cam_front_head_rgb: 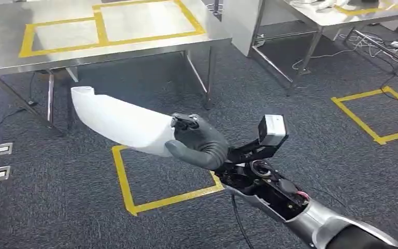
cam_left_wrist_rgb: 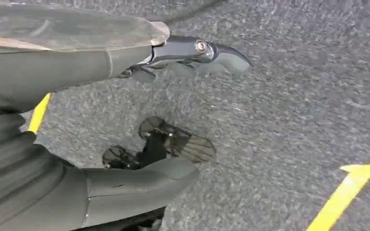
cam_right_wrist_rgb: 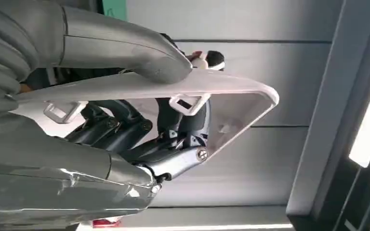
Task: Take the parts from the cabinet and place them on the table.
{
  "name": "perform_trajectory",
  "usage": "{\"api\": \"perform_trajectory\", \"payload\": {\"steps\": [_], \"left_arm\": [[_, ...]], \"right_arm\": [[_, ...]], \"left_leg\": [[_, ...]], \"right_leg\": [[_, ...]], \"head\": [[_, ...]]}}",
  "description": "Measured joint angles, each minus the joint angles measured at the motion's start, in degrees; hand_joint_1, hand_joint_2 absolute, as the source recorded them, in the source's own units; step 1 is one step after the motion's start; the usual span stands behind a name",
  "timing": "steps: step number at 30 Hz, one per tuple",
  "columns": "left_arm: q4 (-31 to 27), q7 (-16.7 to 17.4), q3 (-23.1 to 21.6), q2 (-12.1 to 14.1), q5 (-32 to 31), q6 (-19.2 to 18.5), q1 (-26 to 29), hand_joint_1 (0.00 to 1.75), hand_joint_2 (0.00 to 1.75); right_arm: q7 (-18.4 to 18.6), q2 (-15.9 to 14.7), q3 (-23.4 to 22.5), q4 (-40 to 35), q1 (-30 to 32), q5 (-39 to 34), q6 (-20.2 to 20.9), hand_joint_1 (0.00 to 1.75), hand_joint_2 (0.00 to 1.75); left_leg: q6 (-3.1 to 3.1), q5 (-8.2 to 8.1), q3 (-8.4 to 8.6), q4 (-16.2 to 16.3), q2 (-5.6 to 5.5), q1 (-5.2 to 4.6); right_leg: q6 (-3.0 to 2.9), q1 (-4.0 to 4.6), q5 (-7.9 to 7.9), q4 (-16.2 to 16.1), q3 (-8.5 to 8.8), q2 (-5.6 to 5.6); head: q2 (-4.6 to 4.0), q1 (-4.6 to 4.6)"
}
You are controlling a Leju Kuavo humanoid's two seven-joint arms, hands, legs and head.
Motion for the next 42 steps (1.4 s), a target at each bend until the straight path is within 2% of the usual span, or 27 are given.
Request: {"api": "perform_trajectory", "payload": {"steps": [1, 2, 5, 6, 8, 10, 11, 12, 13, 16, 17, 18, 20, 21, 22, 25, 26, 27, 28, 31, 32, 34, 36, 38, 39, 40, 42], "left_arm": [[0.00, 0.00, 0.00, -0.02, -0.04, 0.00, 0.03, 0.00, 1.75], [0.00, 0.00, 0.00, -0.02, -0.07, 0.00, 0.00, 0.00, 1.75], [0.00, 0.00, 0.00, 0.07, -0.17, 0.00, -0.08, 0.00, 1.75], [0.00, 0.04, 0.02, 0.07, -0.20, 0.00, -0.01, 0.00, 1.75], [0.00, 0.33, 0.02, 0.02, -0.24, 0.00, 0.09, 0.00, 1.75], [0.00, 0.39, 0.02, -0.09, -0.24, 0.00, 0.09, 0.00, 1.75], [0.00, 0.42, 0.00, -0.09, -0.24, 0.00, -0.01, 0.00, 1.75], [0.00, 0.42, 0.02, -0.09, -0.24, 0.00, -0.11, 0.00, 1.75], [0.00, 0.44, 0.00, -0.02, -0.15, 0.00, 0.00, 0.00, 1.75], [0.00, 0.44, 0.00, 0.18, 0.00, 0.04, 0.11, 0.00, 1.75], [0.00, 0.44, 0.00, 0.15, 0.00, 0.09, 0.06, 0.00, 1.75], [0.00, 0.44, 0.00, 0.13, 0.00, 0.13, 0.02, 0.00, 1.75], [0.00, 0.44, 0.00, 0.11, 0.02, 0.20, 0.11, 0.00, 1.75], [0.00, 0.48, 0.00, 0.11, 0.02, 0.24, 0.20, 0.00, 1.75], [0.00, 0.50, 0.00, 0.11, 0.02, 0.31, 0.30, 0.00, 1.75], [0.00, 0.52, 0.00, 0.39, -0.02, 0.37, 0.42, 0.00, 1.75], [0.00, 0.52, 0.00, 0.44, -0.17, 0.37, 0.44, 0.00, 1.75], [0.00, 0.55, 0.00, 0.46, -0.26, 0.37, 0.36, 0.00, 1.75], [0.00, 0.55, 0.00, 0.44, -0.39, 0.26, 0.30, 0.00, 1.75], [0.00, 0.57, 0.00, 0.37, -0.59, 0.06, 0.48, 0.00, 1.75], [0.00, 0.57, 0.00, 0.37, -0.72, 0.02, 0.46, 0.00, 1.75], [0.00, 0.57, 0.00, 0.46, -0.83, -0.02, 0.33, 0.00, 1.75], [0.00, 0.57, 0.00, 0.50, -0.83, -0.04, 0.33, 0.00, 1.75], [0.00, 0.59, 0.00, 0.50, -0.83, -0.09, 0.47, 0.00, 1.75], [0.00, 0.59, 0.02, 0.48, -0.83, -0.09, 0.49, 0.00, 1.75], [0.00, 0.59, 0.02, 0.44, -0.83, -0.11, 0.47, 0.00, 1.75], [0.00, 0.59, 0.00, 0.24, -0.76, -0.13, 0.48, 0.00, 1.75]], "right_arm": [[0.00, 0.00, 0.04, 0.11, -0.01, -0.07, 0.13, 1.75, 1.75], [-0.04, 0.00, 0.11, 0.15, -0.06, -0.11, 0.20, 1.75, 1.75], [-0.04, 0.00, 0.22, 0.59, 0.38, -0.11, 0.31, 1.75, 1.75], [-0.04, 0.00, 0.26, 0.74, 0.51, -0.11, 0.41, 1.75, 1.75], [-0.09, 0.00, 0.31, 1.07, 0.56, 0.00, 0.57, 1.75, 1.75], [-0.15, 0.00, 0.31, 1.27, 0.55, 0.04, 0.81, 1.75, 1.75], [-0.24, 0.00, 0.31, 1.44, 0.58, 0.04, 0.98, 1.75, 1.75], [-0.26, 0.04, 0.37, 1.55, 0.56, 0.07, 1.00, 1.75, 1.75], [-0.28, 0.20, 0.37, 1.60, 0.64, 0.07, 1.07, 1.75, 1.75], [-0.33, 0.63, 0.39, 1.81, 0.54, 0.09, 1.18, 1.75, 1.75], [-0.31, 0.83, 0.39, 1.88, 0.45, 0.09, 1.25, 1.75, 1.75], [-0.28, 0.98, 0.39, 1.92, 0.41, 0.09, 1.29, 1.75, 1.75], [-0.13, 1.14, 0.42, 2.14, 0.46, 0.09, 1.38, 1.75, 1.75], [-0.11, 1.16, 0.42, 2.29, 0.49, 0.09, 1.40, 1.75, 1.75], [-0.09, 1.20, 0.42, 2.47, 0.50, 0.09, 1.40, 1.75, 1.75], [-0.09, 1.42, 0.42, 2.62, 0.48, 0.09, 1.36, 1.75, 1.75], [-0.11, 1.42, 0.39, 2.67, 0.47, 0.09, 1.31, 1.75, 1.75], [-0.09, 1.44, 0.39, 2.71, 0.44, 0.13, 1.20, 1.75, 1.75], [0.02, 1.44, 0.39, 2.75, 0.46, 0.15, 1.11, 1.75, 1.75], [0.02, 1.44, 0.37, 2.78, 0.46, 0.28, 0.96, 1.75, 1.75], [0.00, 1.44, 0.37, 2.78, 0.41, 0.31, 0.96, 1.75, 1.75], [0.02, 1.44, 0.35, 2.80, 0.49, 0.31, 0.94, 1.75, 1.75], [0.07, 1.44, 0.35, 2.93, 0.73, 0.28, 0.94, 1.75, 1.75], [0.11, 1.44, 0.35, 3.08, 0.77, 0.28, 0.96, 1.75, 1.75], [0.13, 1.44, 0.35, 3.10, 0.76, 0.28, 0.96, 1.75, 1.75], [0.17, 1.44, 0.35, 3.10, 0.74, 0.31, 0.96, 1.75, 1.75], [0.33, 1.44, 0.35, 3.17, 0.65, 0.31, 0.98, 1.75, 1.75]], "left_leg": [[0.22, -0.15, 0.55, -0.17, -0.01, 0.05], [0.57, -0.39, 0.76, -0.17, -0.01, 0.05], [0.85, -1.27, 1.51, -0.15, -0.04, -0.11], [0.81, -1.62, 1.98, -0.14, -0.11, -0.11], [0.62, -2.49, 3.24, -0.12, -0.25, -0.10], [0.24, -3.45, 4.54, -0.13, -0.33, -0.10], [-0.16, -3.85, 4.86, 0.25, -0.40, -0.39], [-0.53, -4.10, 4.53, 0.17, -0.47, -0.37], [-0.92, -4.36, 4.66, 0.12, -0.42, -0.36], [-1.74, -4.96, 5.07, 1.74, -0.12, -0.22], [-2.10, -5.91, 3.38, 4.95, -0.06, -0.20], [-2.31, -7.70, 0.46, 9.72, -0.06, -0.12], [-2.57, -11.23, -5.18, 18.24, -0.05, -0.05], [-2.76, -11.14, -6.90, 19.87, -0.05, -0.04], [-2.85, -9.33, -7.01, 18.40, -0.05, -0.02], [-1.85, 0.62, -1.88, 3.53, 0.00, -0.05], [-1.52, 0.68, -1.11, 1.10, 0.04, -0.32], [-1.15, -1.52, -1.18, 0.96, 0.07, -0.57], [-0.71, -0.26, -1.05, 0.91, 0.00, -0.74], [0.18, -0.31, 0.38, 0.27, 0.02, -0.24], [0.55, -0.56, 0.83, 0.23, 0.01, -0.26], [0.94, -1.13, 1.33, 0.23, -0.01, -0.30], [1.05, -1.88, 2.07, 0.24, -0.04, -0.33], [0.97, -2.59, 3.07, 0.24, -0.12, -0.33], [0.91, -2.93, 3.52, 0.25, -0.16, -0.33], [0.83, -3.31, 4.08, 0.26, -0.20, -0.32], [0.43, -4.16, 4.96, 0.17, -0.27, -0.34]], "right_leg": [[0.32, -0.24, -0.73, 1.75, -0.27, -0.19], [0.48, -0.25, -2.11, 5.25, -2.09, -0.24], [1.05, -0.41, -7.43, 18.39, -10.13, -0.23], [0.99, -0.48, -7.05, 18.93, -11.14, -0.24], [0.79, -0.49, -1.91, 13.01, -9.66, -0.26], [0.33, -0.47, 5.08, 2.70, -6.17, -0.29], [0.13, -0.15, 4.00, 0.54, -6.52, -0.31], [-0.36, -0.07, 2.59, 0.88, -6.13, -0.34], [-0.74, -0.06, 4.18, 0.76, -5.70, -0.29], [-1.49, -0.48, 3.99, 0.11, -4.18, -0.23], [-1.85, -0.50, 3.75, 0.06, -3.91, -0.28], [-2.03, -0.49, 3.49, 0.06, -3.83, -0.33], [-2.16, -0.41, 2.95, 0.08, -3.57, -0.34], [-2.17, -0.40, 2.64, 0.08, -3.26, -0.26], [-2.13, -0.41, 2.27, 0.08, -2.75, -0.15], [-1.72, -0.42, 0.84, 0.03, -0.77, -0.04], [-1.42, -0.30, 0.48, 0.07, -0.36, -0.05], [-1.11, -0.21, 0.26, 0.03, -0.64, 0.00], [-0.69, -0.26, -0.10, -0.15, -0.70, -0.03], [0.29, -0.20, -0.90, 0.71, 0.24, -0.18], [0.47, -0.26, -1.44, 3.29, -0.72, -0.27], [0.91, -0.38, -4.74, 13.08, -6.37, -0.27], [1.14, -0.41, -7.33, 18.90, -10.72, -0.27], [0.99, -0.43, -5.50, 17.10, -11.18, -0.27], [0.82, -0.44, -3.67, 14.82, -10.61, -0.28], [0.62, -0.45, -1.01, 11.31, -9.59, -0.28], [-0.07, -0.28, 5.92, 2.60, -7.18, -0.30]], "head": [[-0.02, 0.24], [0.00, 0.42], [0.00, 0.96], [0.00, 1.11], [0.00, 1.49], [0.00, 2.01], [0.00, 1.77], [0.00, 1.86], [0.00, 1.75], [0.00, 1.33], [0.00, 0.72], [0.00, 0.24], [0.00, 0.15], [0.00, 0.11], [0.00, 0.09], [0.00, -0.20], [-0.02, -0.24], [0.00, -0.35], [0.00, -0.31], [0.00, -0.06], [-0.02, 0.07], [0.00, 0.70], [0.00, 0.94], [0.00, 1.18], [0.00, 1.35], [0.00, 1.57], [-0.02, 1.97]]}}
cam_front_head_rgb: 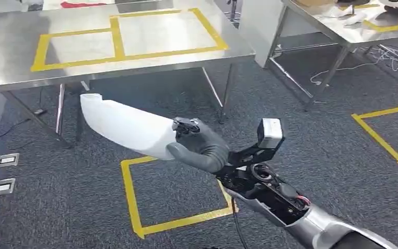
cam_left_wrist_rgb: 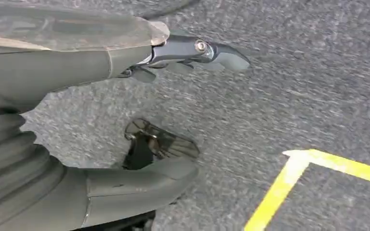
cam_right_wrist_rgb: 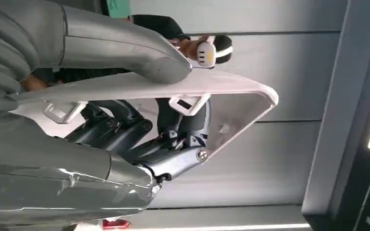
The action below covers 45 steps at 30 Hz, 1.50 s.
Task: Take the parts from the cabinet and place them on the table.
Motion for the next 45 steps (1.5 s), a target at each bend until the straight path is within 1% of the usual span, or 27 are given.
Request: {"api": "perform_trajectory", "payload": {"steps": [1, 5, 6, 7, 9, 10, 11, 13, 15, 17, 18, 19, 21, 22, 25, 26, 27, 30, 32, 33, 36, 37, 40, 41, 42, 43, 45], "left_arm": [[0.00, 0.00, 0.00, -0.04, 0.02, 0.02, -0.11, 0.00, 1.75], [0.00, 0.00, 0.00, 0.09, 0.35, 0.11, -0.13, 0.00, 1.75], [0.00, 0.00, 0.00, 0.09, 0.35, 0.13, -0.15, 0.00, 1.75], [0.00, 0.00, 0.00, 0.02, 0.35, 0.13, -0.25, 0.00, 1.75], [0.00, 0.00, 0.00, -0.09, 0.44, 0.22, -0.37, 0.00, 1.75], [0.00, 0.00, 0.00, -0.13, 0.55, 0.28, -0.26, 0.00, 1.75], [0.00, 0.00, 0.00, -0.15, 0.61, 0.33, -0.16, 0.00, 1.75], [0.00, 0.00, 0.02, -0.15, 0.70, 0.55, -0.01, 0.00, 1.75], [0.00, 0.00, 0.02, -0.09, 0.68, 0.55, 0.00, 0.00, 1.75], [0.00, 0.00, 0.00, -0.13, 0.50, 0.52, -0.10, 0.00, 1.75], [-0.02, 0.00, 0.00, -0.24, 0.41, 0.52, -0.07, 0.00, 1.75], [-0.02, 0.00, 0.00, -0.33, 0.42, 0.52, -0.02, 0.00, 1.75], [-0.02, -0.02, 0.00, -0.44, 0.37, 0.52, 0.00, 0.00, 1.75], [-0.02, -0.02, 0.02, -0.44, 0.35, 0.52, -0.06, 0.00, 1.75], [-0.02, -0.02, 0.02, -0.41, 0.20, 0.52, -0.09, 0.00, 1.75], [-0.02, -0.02, 0.02, -0.41, 0.17, 0.50, -0.01, 0.00, 1.75], [-0.02, -0.02, 0.02, -0.44, 0.13, 0.46, 0.09, 0.00, 1.75], [-0.02, -0.02, 0.02, -0.68, 0.04, 0.42, 0.10, 0.00, 1.75], [-0.02, -0.02, 0.02, -0.87, -0.02, 0.37, -0.14, 0.00, 1.75], [-0.02, -0.02, 0.02, -0.79, 0.00, 0.35, -0.14, 0.00, 1.75], [-0.02, -0.04, 0.02, -0.63, -0.02, 0.35, -0.05, 0.00, 1.75], [-0.02, -0.04, 0.00, -0.72, -0.04, 0.31, -0.17, 0.00, 1.75], [-0.02, -0.04, 0.00, -0.70, -0.07, 0.24, -0.30, 0.00, 1.75], [-0.02, -0.04, 0.00, -0.70, -0.07, 0.24, -0.19, 0.00, 1.75], [-0.02, -0.02, 0.00, -0.68, -0.09, 0.24, -0.08, 0.00, 1.75], [-0.02, -0.02, 0.00, -0.55, -0.15, 0.20, 0.01, 0.00, 1.75], [-0.02, -0.02, 0.00, -0.35, -0.24, 0.18, 0.00, 0.00, 1.75]], "right_arm": [[0.02, 0.00, 0.00, 0.02, -0.09, -0.02, 0.00, 1.75, 1.75], [0.31, 0.39, 0.00, 0.09, -0.16, 0.00, 0.11, 1.75, 1.75], [0.31, 0.48, 0.00, 0.09, -0.22, 0.00, 0.15, 1.75, 1.75], [0.33, 0.59, 0.00, 0.09, -0.32, 0.00, 0.20, 1.75, 1.75], [0.50, 0.66, 0.02, 0.15, -0.37, 0.00, 0.35, 1.75, 1.75], [0.59, 0.66, 0.04, 0.22, -0.36, 0.00, 0.46, 1.75, 1.75], [0.63, 0.66, 0.02, 0.26, -0.35, 0.00, 0.53, 1.75, 1.75], [0.68, 0.68, 0.04, 0.26, -0.36, 0.00, 0.61, 1.75, 1.75], [0.70, 0.68, 0.02, 0.26, -0.39, 0.00, 0.59, 1.75, 1.75], [0.68, 0.70, 0.02, 0.24, -0.43, -0.02, 0.59, 1.75, 1.75], [0.76, 0.72, 0.02, 0.22, -0.39, -0.02, 0.57, 1.75, 1.75], [0.74, 0.72, 0.02, 0.22, -0.38, -0.02, 0.57, 1.75, 1.75], [0.70, 0.72, -0.02, 0.20, -0.44, -0.02, 0.52, 1.75, 1.75], [0.68, 0.72, -0.02, 0.20, -0.54, -0.02, 0.52, 1.75, 1.75], [0.68, 0.72, -0.04, 0.20, -0.26, -0.02, 0.28, 1.75, 1.75], [0.68, 0.72, -0.04, 0.20, -0.13, -0.02, 0.20, 1.75, 1.75], [0.68, 0.72, -0.04, 0.20, -0.07, -0.02, 0.17, 1.75, 1.75], [0.68, 0.72, -0.04, 0.20, -0.09, -0.02, 0.15, 1.75, 1.75], [0.68, 0.72, -0.07, 0.17, -0.15, -0.09, 0.15, 1.75, 1.75], [0.74, 0.74, -0.07, 0.11, -0.04, -0.07, 0.11, 1.75, 1.75], [0.72, 0.83, -0.07, -0.04, -0.04, -0.13, -0.04, 1.75, 1.75], [0.70, 0.83, -0.09, -0.11, -0.17, -0.13, -0.13, 1.75, 1.75], [0.76, 0.85, -0.07, -0.22, -0.05, -0.13, -0.31, 1.75, 1.75], [0.74, 0.85, -0.04, -0.22, 0.04, -0.13, -0.35, 1.75, 1.75], [0.74, 0.85, -0.04, -0.22, 0.16, -0.13, -0.44, 1.75, 1.75], [0.76, 0.85, -0.07, -0.22, 0.23, -0.13, -0.53, 1.75, 1.75], [0.76, 0.85, -0.07, -0.26, 0.21, -0.13, -0.55, 1.75, 1.75]], "left_leg": [[-0.39, -0.46, 0.26, 0.69, -0.25, -0.31], [-1.62, -1.74, 1.13, 0.67, -0.07, -0.40], [-1.89, -2.33, 0.78, 2.36, 0.06, -0.29], [-2.33, -3.49, -1.42, 6.15, 0.15, -0.22], [-2.81, -6.89, -7.48, 15.47, 0.16, 0.08], [-2.99, -8.14, -9.84, 18.33, 0.17, 0.14], [-3.13, -7.82, -10.89, 18.58, 0.18, 0.20], [-3.03, -2.64, -9.54, 12.14, 0.22, 0.33], [-2.37, 4.96, -6.10, 1.53, 0.34, 0.32], [-1.50, 2.70, -6.08, 1.21, 0.34, -0.20], [-1.11, 3.98, -5.95, 0.84, 0.29, -0.24], [-0.72, 3.76, -5.74, 0.76, 0.32, -0.04], [-0.06, 3.56, -4.41, 0.45, 0.32, 0.15], [0.21, 3.38, -4.13, 0.46, 0.30, 0.14], [0.58, 2.57, -3.52, 0.52, 0.29, -0.02], [0.58, 2.20, -3.07, 0.53, 0.25, -0.04], [0.52, 1.77, -2.41, 0.53, 0.22, -0.06], [0.21, 0.37, -0.55, 0.37, 0.08, -0.09], [-0.38, 0.03, -0.60, 0.53, 0.00, -0.16], [-0.75, -0.01, -0.44, 0.29, 0.04, -0.15], [-1.47, -0.55, 0.20, 1.03, 0.21, -0.11], [-1.81, -1.12, -1.11, 3.96, 0.27, -0.04], [-2.91, -6.09, -9.58, 17.05, 0.28, 0.41], [-3.05, -6.31, -11.34, 18.90, 0.28, 0.52], [-3.15, -5.00, -11.70, 18.00, 0.28, 0.65], [-3.06, -2.16, -10.56, 14.21, 0.29, 0.72], [-2.92, 4.76, -6.49, 3.47, 0.36, 0.74]], "right_leg": [[-0.17, 0.42, -1.54, -1.83, -0.78, -0.05], [-1.50, -0.23, -0.91, -1.93, 1.31, 0.02], [-1.63, -0.18, -1.02, -2.08, 1.73, 0.07], [-1.92, -0.21, -1.21, -2.10, 1.95, -0.04], [-2.08, -0.16, -1.77, -2.09, 2.22, -0.06], [-2.10, -0.15, -2.08, -2.09, 2.46, 0.00], [-2.06, -0.16, -2.43, -2.09, 2.85, 0.12], [-1.90, -0.18, -3.26, -2.09, 4.02, 0.33], [-1.43, -0.19, -4.26, -2.18, 5.19, 0.29], [-0.71, 0.08, -4.82, -2.25, 5.30, 0.43], [-0.35, 0.07, -5.03, -2.28, 5.71, 0.44], [-0.07, 0.19, -4.82, -1.65, 5.90, 0.47], [0.53, -0.03, -6.15, -0.54, 6.09, 0.22], [0.73, 0.00, -7.88, 2.54, 4.59, 0.15], [1.06, -0.05, -13.13, 15.67, -3.14, 0.14], [1.09, -0.05, -12.69, 16.88, -4.46, 0.13], [1.08, -0.04, -10.67, 15.14, -4.31, 0.12], [-0.02, 0.31, -0.36, 1.03, 0.31, 0.08], [-0.66, 0.74, -1.99, -2.19, 0.34, -0.02], [-1.04, 0.83, -0.75, -2.06, 0.82, -0.01], [-1.74, 0.14, -0.98, -3.25, 2.68, 0.15], [-1.99, 0.04, -1.16, -3.44, 3.14, 0.10], [-2.22, 0.03, -1.86, -3.42, 3.52, 0.01], [-2.20, 0.02, -2.10, -3.40, 3.72, 0.09], [-2.15, 0.00, -2.40, -3.40, 4.12, 0.24], [-2.04, -0.04, -2.78, -3.39, 4.68, 0.38], [-1.61, -0.15, -3.60, -3.38, 5.84, 0.39]], "head": [[0.02, -0.07], [0.02, -0.55], [0.02, -0.70], [0.02, -1.55], [0.02, -1.71], [0.02, -1.75], [0.02, -1.88], [0.02, -1.99], [0.02, -2.23], [0.00, -2.32], [0.02, -2.16], [0.02, -2.12], [0.02, -1.81], [0.02, -1.70], [0.02, -1.05], [0.02, -0.85], [0.02, -0.70], [0.02, 0.04], [0.02, -0.29], [0.02, -0.15], [0.02, -0.29], [0.02, -0.89], [0.02, -1.53], [0.02, -1.68], [0.00, -1.81], [0.00, -1.86], [0.02, -2.05]]}}
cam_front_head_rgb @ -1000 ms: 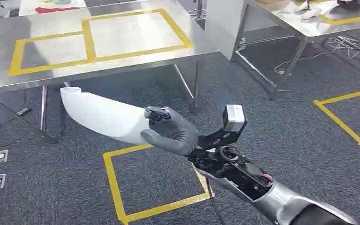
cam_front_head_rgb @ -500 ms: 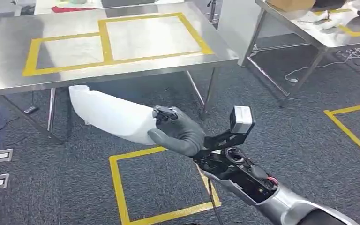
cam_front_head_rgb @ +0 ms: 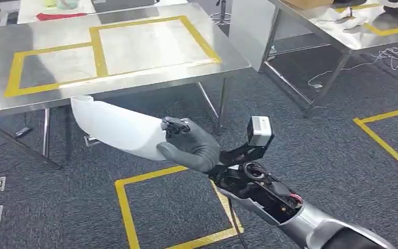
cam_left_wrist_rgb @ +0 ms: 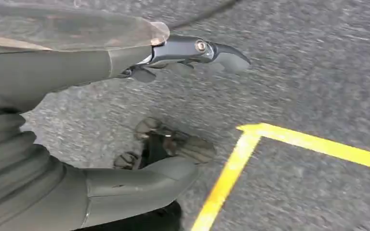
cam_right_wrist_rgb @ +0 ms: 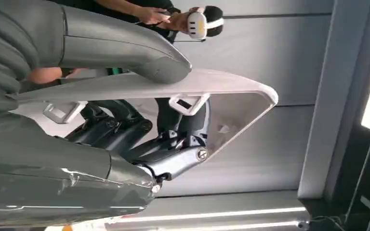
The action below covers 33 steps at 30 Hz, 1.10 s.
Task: Take the parts from the cabinet and place them on the table.
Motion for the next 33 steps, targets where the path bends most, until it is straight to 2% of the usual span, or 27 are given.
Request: {"api": "perform_trajectory", "payload": {"steps": [1, 2, 3, 5, 6, 7, 8, 10, 11, 12, 13, 15, 16, 17, 20, 21, 22, 23, 25, 26, 27, 28, 29, 30, 31, 32, 33], "left_arm": [[0.00, -0.02, 0.00, 0.00, 0.00, 0.00, -0.01, 0.00, 1.75], [0.00, 0.00, 0.00, 0.00, -0.02, 0.00, -0.22, 0.00, 1.75], [0.00, 0.00, 0.00, 0.00, -0.02, -0.07, -0.26, 0.00, 1.75], [0.00, 0.00, 0.00, -0.04, -0.02, -0.09, -0.11, 0.00, 1.75], [-0.02, 0.00, 0.00, -0.11, -0.02, -0.09, -0.15, 0.00, 1.75], [0.00, 0.00, 0.00, -0.13, -0.02, -0.09, -0.20, 0.00, 1.75], [0.00, 0.00, 0.00, -0.09, -0.02, -0.09, -0.25, 0.00, 1.75], [0.00, 0.00, 0.00, -0.02, -0.02, -0.09, -0.32, 0.00, 1.75], [0.00, 0.00, 0.00, -0.02, -0.02, -0.09, -0.30, 0.00, 1.75], [0.00, 0.00, 0.02, -0.02, -0.02, -0.09, -0.21, 0.00, 1.75], [0.00, 0.00, 0.02, -0.04, -0.02, -0.09, -0.13, 0.00, 1.75], [-0.02, 0.00, 0.02, -0.13, -0.02, -0.09, -0.18, 0.00, 1.75], [0.00, 0.00, 0.00, -0.22, -0.02, -0.11, -0.15, 0.00, 1.75], [-0.02, 0.00, 0.02, -0.33, -0.02, -0.11, -0.37, 0.00, 1.75], [0.00, 0.09, 0.02, -0.24, 0.00, -0.15, -0.35, 0.00, 1.75], [0.00, 0.11, 0.02, -0.04, 0.00, -0.15, -0.38, 0.00, 1.75], [-0.02, 0.11, 0.00, -0.09, 0.00, -0.15, -0.37, 0.00, 1.75], [-0.02, 0.11, 0.00, -0.11, 0.02, -0.15, -0.38, 0.00, 1.75], [-0.02, 0.11, 0.00, -0.11, 0.02, -0.17, -0.36, 0.00, 1.75], [-0.02, 0.11, 0.00, -0.13, 0.04, -0.17, -0.25, 0.00, 1.75], [-0.02, 0.11, 0.00, -0.13, 0.04, -0.17, -0.19, 0.00, 1.75], [0.00, 0.11, 0.00, -0.09, 0.11, -0.15, -0.06, 0.00, 1.75], [0.00, 0.11, 0.00, -0.02, 0.13, -0.15, -0.01, 0.00, 1.75], [0.00, 0.11, 0.00, 0.09, 0.15, -0.15, -0.02, 0.00, 1.75], [0.00, 0.09, 0.00, 0.11, 0.15, -0.15, -0.02, 0.00, 1.75], [0.00, 0.09, 0.00, 0.09, 0.18, -0.15, -0.09, 0.00, 1.75], [-0.02, 0.09, 0.00, 0.09, 0.18, -0.15, -0.17, 0.00, 1.75]], "right_arm": [[0.00, 0.00, 0.00, 0.00, -0.04, 0.00, 0.00, 1.75, 1.75], [0.00, 0.00, -0.02, -0.02, -0.02, 0.00, 0.00, 1.75, 1.75], [0.07, 0.00, 0.00, -0.07, 0.00, 0.04, -0.07, 1.75, 1.75], [0.07, 0.00, 0.00, -0.13, -0.01, 0.07, -0.09, 1.75, 1.75], [0.07, 0.00, 0.00, -0.26, 0.00, 0.07, -0.11, 1.75, 1.75], [0.07, 0.00, 0.00, -0.35, -0.07, 0.11, -0.13, 1.75, 1.75], [0.04, 0.00, -0.02, -0.46, -0.14, 0.11, -0.15, 1.75, 1.75], [0.02, 0.00, -0.02, -0.44, 0.11, 0.11, -0.17, 1.75, 1.75], [0.02, 0.00, -0.02, -0.44, 0.23, 0.11, -0.26, 1.75, 1.75], [0.02, 0.00, -0.02, -0.44, 0.31, 0.11, -0.26, 1.75, 1.75], [0.02, 0.00, -0.02, -0.44, 0.30, 0.11, -0.26, 1.75, 1.75], [0.02, 0.00, -0.02, -0.46, 0.28, 0.11, -0.26, 1.75, 1.75], [0.02, 0.00, -0.02, -0.46, 0.22, 0.11, -0.26, 1.75, 1.75], [0.00, 0.00, -0.02, -0.48, 0.18, 0.11, -0.26, 1.75, 1.75], [0.09, 0.00, -0.02, -0.48, 0.12, 0.11, -0.26, 1.75, 1.75], [0.09, 0.02, 0.00, -0.53, 0.09, 0.11, -0.24, 1.75, 1.75], [0.15, 0.02, 0.00, -0.55, 0.06, 0.11, -0.22, 1.75, 1.75], [0.13, 0.02, 0.00, -0.55, -0.07, 0.11, -0.22, 1.75, 1.75], [0.17, 0.02, 0.02, -0.52, -0.06, 0.11, -0.22, 1.75, 1.75], [0.17, 0.02, 0.04, -0.48, -0.03, 0.11, -0.22, 1.75, 1.75], [0.17, 0.02, 0.04, -0.46, -0.03, 0.11, -0.22, 1.75, 1.75], [0.17, 0.02, 0.04, -0.46, -0.03, 0.13, -0.22, 1.75, 1.75], [0.17, 0.02, 0.04, -0.44, -0.02, 0.13, -0.22, 1.75, 1.75], [0.17, 0.02, 0.04, -0.44, -0.03, 0.13, -0.15, 1.75, 1.75], [0.15, 0.02, 0.04, -0.44, -0.03, 0.13, -0.04, 1.75, 1.75], [0.13, 0.02, 0.04, -0.44, -0.08, 0.13, 0.02, 1.75, 1.75], [0.15, 0.02, 0.07, -0.44, -0.10, 0.15, 0.04, 1.75, 1.75]], "left_leg": [[0.24, 0.77, 0.75, -3.08, 0.08, -0.08], [0.78, -1.09, 0.78, -3.55, 0.11, -0.42], [1.18, -0.14, 0.88, -3.23, 0.04, -0.50], [1.80, -0.26, 0.99, -3.06, -0.10, -0.54], [2.08, -0.24, 1.50, -3.41, -0.06, -0.14], [2.46, -0.49, 1.82, -3.42, -0.05, -0.24], [2.83, -0.74, 2.01, -3.41, -0.03, -0.29], [3.19, -1.28, 2.48, -3.40, -0.04, -0.50], [3.22, -1.58, 2.80, -3.39, -0.07, -0.58], [3.19, -1.90, 3.30, -3.39, -0.13, -0.65], [3.16, -2.32, 3.96, -3.38, -0.21, -0.70], [2.94, -3.21, 5.38, -3.39, -0.37, -0.79], [2.79, -3.60, 5.65, -3.41, -0.39, -0.79], [2.35, -4.00, 5.61, -2.96, -0.43, -1.22], [1.69, -4.28, 5.56, -3.40, -0.32, -0.89], [1.35, -4.57, 5.78, -3.32, -0.28, -1.14], [1.03, -5.13, 5.57, -2.09, -0.21, -0.89], [0.72, -6.69, 3.84, 1.11, -0.14, -0.84], [0.11, -10.44, -2.27, 11.51, -0.12, -0.46], [-0.11, -10.96, -4.80, 15.10, -0.12, -0.36], [-0.20, -10.12, -5.94, 15.78, -0.12, -0.20], [-0.26, -7.96, -5.62, 13.89, -0.10, -0.07], [-0.22, -4.82, -4.13, 9.61, -0.08, 0.01], [-0.13, -1.39, -1.88, 3.90, -0.04, 0.06], [-0.03, 1.14, 0.06, -1.16, 0.09, 0.06], [0.11, 0.09, 0.99, -2.82, 0.07, -0.34], [0.62, -0.04, 0.96, -2.72, -0.06, -0.25]], "right_leg": [[0.34, 0.08, -0.31, 0.09, 0.25, -0.02], [0.67, 0.30, -0.58, 0.24, 0.03, 0.06], [1.03, 0.33, -0.88, 0.22, -0.18, 0.02], [1.70, 0.32, -1.39, 0.16, 0.22, 0.00], [2.04, 0.09, -2.05, 0.48, 0.40, -0.03], [2.30, 0.09, -3.11, 2.50, -0.23, -0.24], [2.45, 0.07, -5.04, 6.55, -2.24, -0.29], [2.72, 0.01, -8.98, 17.39, -8.29, -0.30], [2.75, 0.01, -9.31, 20.31, -10.32, -0.31], [2.67, 0.01, -8.01, 20.26, -10.96, -0.31], [2.45, 0.03, -5.30, 17.31, -10.11, -0.31], [1.72, 0.18, 1.48, 6.86, -5.99, -0.31], [1.20, 0.41, 3.43, 2.70, -4.75, -0.32], [0.89, 0.72, 2.76, 1.72, -4.10, -0.33], [0.40, 0.73, 2.13, 1.36, -4.23, -0.07], [0.17, 0.27, 2.28, 0.61, -3.58, -0.11], [0.06, 0.14, 2.26, 0.26, -3.01, -0.06], [-0.31, 0.08, 2.02, 0.20, -2.79, -0.23], [-0.49, 0.09, 1.55, 0.20, -2.38, -0.36], [-0.51, 0.09, 1.24, 0.21, -2.16, -0.35], [-0.49, 0.07, 0.95, 0.21, -1.79, -0.29], [-0.40, 0.03, 0.56, 0.21, -1.25, -0.18], [-0.25, -0.03, 0.10, 0.23, -0.61, -0.10], [-0.04, -0.12, -0.42, 0.23, 0.12, -0.09], [0.34, -0.14, -0.98, 0.23, 0.60, -0.10], [0.78, 0.34, -1.58, 0.48, 0.67, -0.02], [0.94, 0.33, -1.68, 0.40, 0.72, -0.03]], "head": [[-0.02, -0.17], [0.00, -0.42], [0.00, -0.24], [0.00, 0.02], [0.00, 0.00], [0.00, 0.22], [0.00, 0.68], [0.00, 0.98], [0.00, 1.20], [0.00, 1.40], [0.00, 1.57], [0.00, 1.95], [0.00, 2.12], [0.00, 1.70], [0.00, 1.57], [0.00, 1.57], [0.00, 1.51], [0.00, 0.98], [-0.02, 0.44], [0.00, 0.37], [-0.02, 0.20], [0.00, 0.17], [-0.02, 0.13], [-0.02, 0.04], [0.00, -0.09], [-0.02, -0.35], [0.00, -0.31]]}}
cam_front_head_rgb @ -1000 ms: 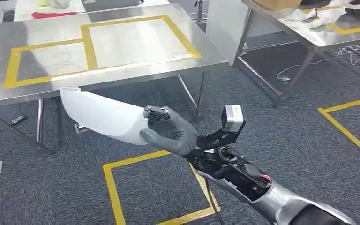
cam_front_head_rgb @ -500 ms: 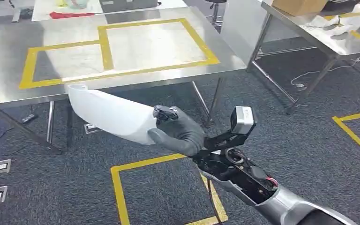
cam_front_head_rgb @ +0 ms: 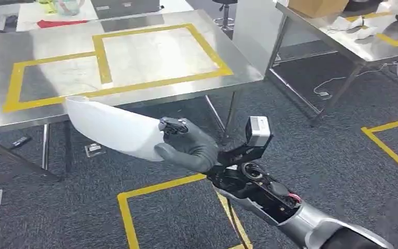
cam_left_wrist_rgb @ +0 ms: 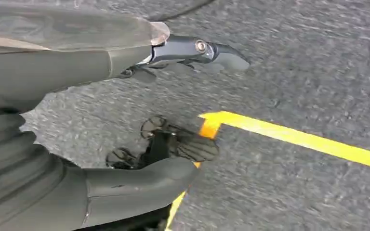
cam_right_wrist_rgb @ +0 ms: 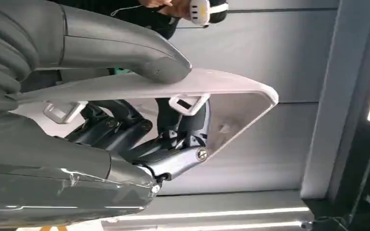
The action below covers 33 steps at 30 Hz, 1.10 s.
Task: Take the parts from the cabinet and place them on the table.
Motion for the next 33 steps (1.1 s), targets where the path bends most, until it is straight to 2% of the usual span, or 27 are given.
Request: {"api": "perform_trajectory", "payload": {"steps": [2, 4, 5, 7, 8, 9, 10, 11, 13, 15, 17, 18, 19, 20, 21, 22, 23, 24, 25, 26, 28, 29, 30, 32, 33], "left_arm": [[0.00, 0.00, 0.00, -0.04, 0.00, 0.00, 0.08, 0.00, 1.75], [-0.02, 0.00, 0.00, -0.17, 0.00, 0.00, 0.15, 0.00, 1.75], [-0.02, 0.00, 0.00, -0.15, 0.00, 0.00, 0.13, 0.00, 1.75], [-0.02, 0.00, 0.02, -0.09, 0.00, 0.00, 0.06, 0.00, 1.75], [-0.02, 0.00, 0.02, -0.09, 0.00, 0.00, 0.07, 0.00, 1.75], [-0.02, 0.00, 0.02, -0.09, 0.00, 0.00, 0.13, 0.00, 1.75], [-0.02, 0.00, 0.02, -0.09, -0.02, 0.00, 0.23, 0.00, 1.75], [-0.02, 0.00, 0.02, -0.11, -0.04, 0.00, 0.26, 0.00, 1.75], [-0.02, 0.00, 0.02, -0.20, -0.15, 0.00, 0.19, 0.00, 1.75], [-0.02, -0.02, 0.02, -0.28, -0.15, 0.00, -0.04, 0.00, 1.75], [-0.02, -0.02, 0.02, -0.26, -0.15, 0.00, -0.04, 0.00, 1.75], [-0.02, -0.02, 0.02, -0.22, -0.15, 0.00, -0.10, 0.00, 1.75], [-0.02, -0.02, 0.00, 0.04, -0.15, 0.00, -0.10, 0.00, 1.75], [-0.02, -0.04, 0.00, -0.04, -0.15, 0.00, -0.12, 0.00, 1.75], [-0.02, -0.04, 0.00, -0.04, -0.15, 0.00, -0.26, 0.00, 1.75], [-0.02, -0.04, 0.00, -0.04, -0.15, 0.00, -0.31, 0.00, 1.75], [-0.02, -0.04, 0.00, -0.04, -0.15, 0.00, -0.22, 0.00, 1.75], [-0.02, -0.04, 0.00, -0.04, -0.11, 0.00, -0.07, 0.00, 1.75], [-0.02, -0.04, 0.00, -0.04, -0.09, 0.00, 0.05, 0.00, 1.75], [-0.02, -0.07, 0.00, 0.04, -0.04, 0.00, 0.18, 0.00, 1.75], [-0.02, -0.07, 0.00, 0.24, -0.02, 0.00, 0.19, 0.00, 1.75], [-0.02, -0.09, 0.00, 0.20, -0.02, 0.00, 0.19, 0.00, 1.75], [-0.02, -0.11, 0.00, 0.20, -0.02, 0.00, -0.01, 0.00, 1.75], [-0.02, -0.09, 0.00, 0.15, -0.02, 0.00, -0.03, 0.00, 1.75], [-0.02, -0.11, 0.00, 0.13, -0.02, 0.00, 0.04, 0.00, 1.75]], "right_arm": [[-0.02, 0.00, 0.00, 0.00, -0.02, 0.15, 0.07, 1.75, 1.75], [-0.02, 0.00, 0.00, -0.09, -0.03, 0.22, 0.06, 1.75, 1.75], [-0.07, 0.00, 0.00, -0.09, -0.21, 0.22, 0.07, 1.75, 1.75], [-0.11, 0.00, 0.00, -0.09, -0.25, 0.22, 0.07, 1.75, 1.75], [-0.09, -0.02, 0.00, -0.02, -0.15, 0.24, 0.06, 1.75, 1.75], [-0.07, -0.02, 0.00, 0.00, -0.10, 0.24, 0.04, 1.75, 1.75], [-0.07, 0.00, 0.00, 0.00, -0.06, 0.24, 0.04, 1.75, 1.75], [-0.09, 0.00, 0.00, 0.00, -0.05, 0.24, -0.02, 1.75, 1.75], [-0.09, 0.00, -0.02, -0.02, -0.05, 0.24, -0.05, 1.75, 1.75], [-0.11, -0.02, -0.04, -0.04, -0.05, 0.26, -0.13, 1.75, 1.75], [-0.13, -0.02, -0.07, -0.02, 0.10, 0.24, -0.31, 1.75, 1.75], [-0.11, 0.00, -0.07, -0.04, 0.10, 0.26, -0.37, 1.75, 1.75], [-0.09, 0.02, -0.07, -0.15, 0.10, 0.26, -0.37, 1.75, 1.75], [-0.15, 0.00, -0.07, -0.17, -0.04, 0.24, -0.35, 1.75, 1.75], [-0.15, 0.02, -0.04, -0.17, -0.22, 0.24, -0.35, 1.75, 1.75], [-0.09, 0.02, -0.02, -0.15, -0.22, 0.24, -0.37, 1.75, 1.75], [-0.07, 0.02, -0.02, -0.09, -0.17, 0.22, -0.37, 1.75, 1.75], [-0.07, 0.02, -0.02, -0.02, -0.17, 0.22, -0.37, 1.75, 1.75], [-0.07, 0.02, 0.00, -0.02, -0.15, 0.20, -0.37, 1.75, 1.75], [-0.07, 0.02, 0.00, -0.02, -0.15, 0.17, -0.37, 1.75, 1.75], [-0.09, 0.02, 0.00, -0.02, -0.17, 0.15, -0.37, 1.75, 1.75], [-0.09, 0.02, 0.00, -0.02, -0.20, 0.13, -0.37, 1.75, 1.75], [-0.09, 0.02, 0.00, -0.02, -0.22, 0.13, -0.37, 1.75, 1.75], [-0.07, 0.02, 0.00, -0.02, -0.22, 0.13, -0.35, 1.75, 1.75], [-0.09, 0.02, 0.00, -0.02, -0.22, 0.13, -0.35, 1.75, 1.75]], "left_leg": [[0.76, -0.55, -0.01, 0.10, -0.07, -0.24], [1.54, -0.81, 0.93, -0.47, -0.04, 0.07], [2.02, -1.13, 1.33, -0.53, 0.00, 0.07], [2.45, -1.56, 1.72, -0.52, -0.01, -0.08], [2.46, -1.90, 2.02, -0.50, -0.03, -0.16], [2.45, -2.26, 2.47, -0.49, -0.08, -0.22], [2.39, -2.64, 3.10, -0.49, -0.14, -0.26], [2.30, -3.12, 3.83, -0.49, -0.22, -0.31], [2.06, -4.09, 5.33, -0.52, -0.31, -0.37], [1.48, -4.62, 5.30, -0.34, -0.43, -0.64], [1.09, -4.56, 5.04, -0.61, -0.23, -0.52], [0.79, -4.68, 5.34, -0.70, -0.15, -0.74], [0.55, -5.31, 5.55, -0.49, -0.15, -0.60], [0.13, -6.10, 4.71, 1.76, -0.07, -0.62], [-0.17, -7.97, 1.94, 6.64, -0.07, -0.45], [-0.50, -9.73, -1.34, 12.10, -0.05, -0.30], [-0.74, -10.84, -4.35, 16.65, -0.05, -0.18], [-0.89, -10.89, -6.57, 19.32, -0.05, -0.11], [-0.99, -9.37, -7.32, 18.96, -0.05, 0.05], [-1.01, -6.57, -6.47, 15.66, -0.04, 0.20], [-0.93, 0.02, -1.99, 4.28, 0.09, 0.32], [-0.86, 0.88, -0.71, 0.55, 0.26, 0.36], [-0.43, 0.00, 0.00, -0.62, 0.08, 0.03], [0.46, -0.52, -0.16, -0.17, 0.01, 0.02], [0.86, -0.72, -0.08, -0.19, -0.04, -0.15]], "right_leg": [[0.54, -0.09, -0.33, -0.29, 0.28, -0.04], [1.26, -0.39, -1.44, 0.65, 0.31, -0.17], [1.42, -0.31, -2.98, 3.89, -1.07, -0.28], [1.69, -0.39, -6.71, 14.01, -6.54, -0.31], [1.78, -0.38, -7.75, 18.69, -9.48, -0.31], [1.79, -0.38, -7.25, 20.42, -11.12, -0.31], [1.67, -0.37, -5.35, 19.10, -11.18, -0.31], [1.41, -0.35, -2.08, 15.18, -10.00, -0.31], [0.56, -0.18, 4.79, 4.71, -6.32, -0.31], [0.11, 0.34, 3.88, 1.28, -4.75, -0.34], [-0.11, 0.36, 3.41, 1.17, -4.37, -0.09], [-0.34, 0.02, 3.46, 0.77, -4.15, 0.03], [-0.50, -0.51, 3.56, 0.06, -3.27, -0.06], [-0.80, -0.46, 3.41, -0.29, -2.72, -0.15], [-1.02, -0.48, 3.25, -0.31, -2.51, -0.33], [-1.24, -0.47, 3.01, -0.31, -2.31, -0.42], [-1.32, -0.45, 2.77, -0.31, -2.18, -0.46], [-1.38, -0.46, 2.53, -0.31, -1.99, -0.44], [-1.35, -0.47, 2.26, -0.31, -1.62, -0.32], [-1.26, -0.51, 1.93, -0.31, -1.18, -0.17], [-0.83, -0.62, 1.08, -0.27, -0.12, -0.12], [-0.42, -0.45, 0.71, -0.24, -0.06, -0.12], [-0.12, -0.05, 0.19, 0.05, -0.21, 0.04], [0.33, 0.01, -0.12, -0.32, 0.00, 0.01], [0.67, -0.18, -0.33, -0.36, 0.17, -0.01]], "head": [[-0.02, 0.50], [0.00, 0.57], [0.00, 0.89], [0.00, 1.49], [0.00, 1.62], [0.00, 1.90], [0.00, 2.03], [0.00, 2.18], [0.00, 2.60], [0.00, 2.22], [-0.02, 2.21], [0.00, 2.03], [0.00, 2.23], [0.00, 1.81], [0.00, 1.09], [0.00, 0.81], [0.00, 0.83], [0.00, 0.74], [0.00, 0.52], [0.00, 0.46], [0.00, 0.35], [0.00, 0.11], [0.00, -0.31], [0.00, 0.63], [0.00, 0.61]]}}
